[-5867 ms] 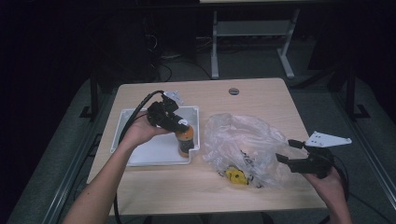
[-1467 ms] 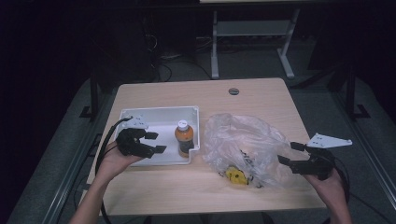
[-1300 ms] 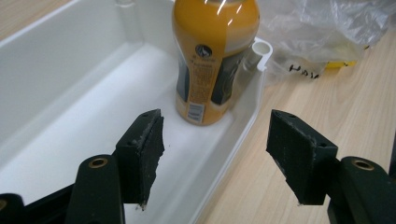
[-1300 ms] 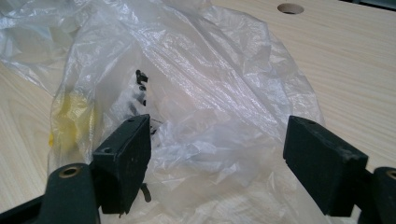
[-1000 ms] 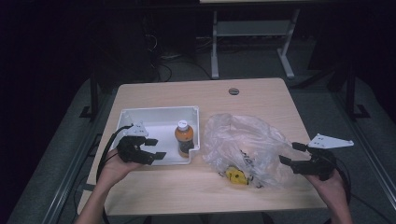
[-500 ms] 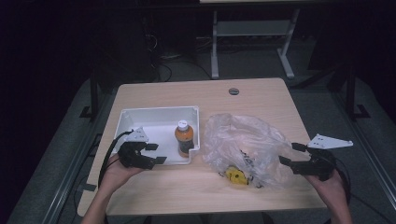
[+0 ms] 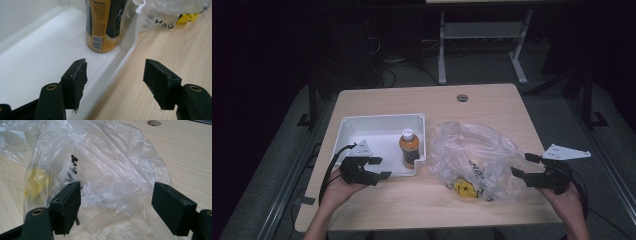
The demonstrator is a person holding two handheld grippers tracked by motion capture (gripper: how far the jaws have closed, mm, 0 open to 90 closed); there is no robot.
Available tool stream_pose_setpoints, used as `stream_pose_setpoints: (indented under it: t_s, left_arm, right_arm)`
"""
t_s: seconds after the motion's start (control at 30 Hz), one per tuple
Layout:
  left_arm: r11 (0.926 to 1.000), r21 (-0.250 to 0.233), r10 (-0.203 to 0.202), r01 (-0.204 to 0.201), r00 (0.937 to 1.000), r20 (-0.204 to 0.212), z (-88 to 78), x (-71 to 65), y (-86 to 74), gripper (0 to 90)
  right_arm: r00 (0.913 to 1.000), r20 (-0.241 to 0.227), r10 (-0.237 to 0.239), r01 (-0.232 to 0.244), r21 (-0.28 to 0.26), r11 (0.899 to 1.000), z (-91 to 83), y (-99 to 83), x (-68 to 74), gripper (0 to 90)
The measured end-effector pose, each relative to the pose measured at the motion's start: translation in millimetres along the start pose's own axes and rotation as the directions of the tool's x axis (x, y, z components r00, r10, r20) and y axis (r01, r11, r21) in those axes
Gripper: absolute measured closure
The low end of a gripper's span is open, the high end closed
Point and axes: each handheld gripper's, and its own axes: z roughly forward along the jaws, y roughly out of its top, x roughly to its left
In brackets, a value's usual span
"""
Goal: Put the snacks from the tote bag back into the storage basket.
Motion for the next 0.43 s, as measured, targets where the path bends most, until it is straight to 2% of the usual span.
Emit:
stream_pose_setpoints:
  t_s: [0.07, 0.17, 0.43]
  left_arm:
    - [0.9999, -0.008, -0.013, 0.013, 0.9999, 0.006, 0.6, -0.8, -1.4, 34.5]
    - [1.0000, 0.006, 0.005, -0.005, 1.0000, 0.000, 2.0, -1.5, -3.9, 34.3]
    - [1.0000, -0.008, -0.003, 0.003, 1.0000, -0.001, 3.3, -5.8, -7.0, 33.7]
  right_arm:
    - [1.0000, -0.002, -0.004, 0.004, 0.001, 1.000, -0.1, -0.3, 0.3, 23.0]
    - [1.0000, -0.002, -0.004, 0.004, 0.001, 1.000, -0.4, -0.3, 1.1, 23.1]
    - [1.0000, -0.005, -0.007, 0.007, 0.003, 1.000, -1.5, -1.0, 4.5, 23.0]
